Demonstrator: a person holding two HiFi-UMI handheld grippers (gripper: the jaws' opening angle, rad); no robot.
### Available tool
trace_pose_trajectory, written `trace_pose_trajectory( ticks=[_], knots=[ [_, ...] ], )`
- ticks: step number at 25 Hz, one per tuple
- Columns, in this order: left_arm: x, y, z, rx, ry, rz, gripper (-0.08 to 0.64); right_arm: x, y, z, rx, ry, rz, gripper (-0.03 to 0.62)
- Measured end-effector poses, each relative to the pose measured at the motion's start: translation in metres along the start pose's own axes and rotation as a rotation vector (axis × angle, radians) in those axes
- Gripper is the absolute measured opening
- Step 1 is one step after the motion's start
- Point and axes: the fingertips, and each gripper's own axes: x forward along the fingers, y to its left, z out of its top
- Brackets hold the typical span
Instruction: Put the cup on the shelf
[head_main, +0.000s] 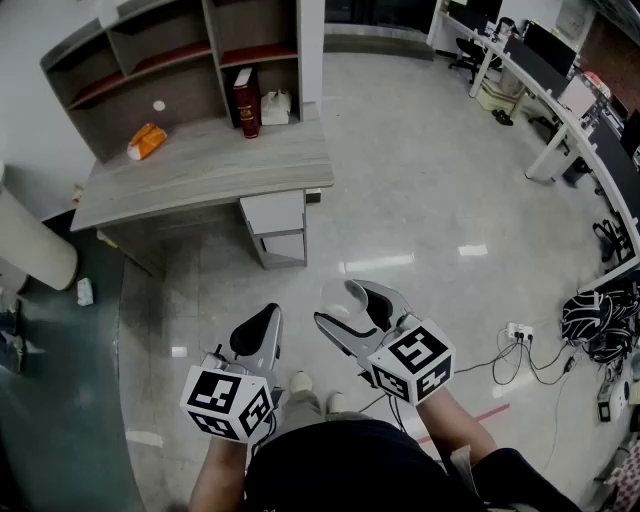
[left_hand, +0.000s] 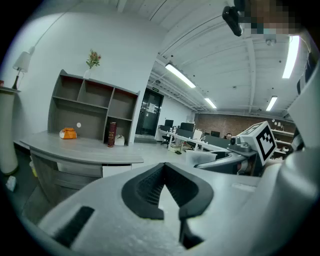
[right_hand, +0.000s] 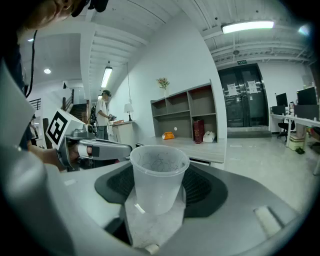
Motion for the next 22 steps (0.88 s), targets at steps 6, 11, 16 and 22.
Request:
trace_pose_trajectory(
  ticks=[6, 11, 16, 22],
  knots=[
    [-0.001, 0.011, -0.002, -0.028, 0.002, 0.006, -0.003, 0.008, 0.003, -0.003, 0.008, 0.017, 0.003, 0.285],
    [0.004, 0.017, -0.004, -0.034, 0.007, 0.007, -0.003, 0.013, -0.001, -0.004, 0.008, 0.030, -0.003, 0.285],
    [0.010, 0.023, -0.005, -0.041, 0.015, 0.007, -0.003, 0.019, -0.008, 0.001, 0.023, 0.023, -0.004, 0.285],
    [0.020, 0.048, 0.004, -0.046, 0.011, 0.018, -0.003, 0.043, -0.014, 0.013, 0.037, 0.025, 0.010, 0.285]
  ],
)
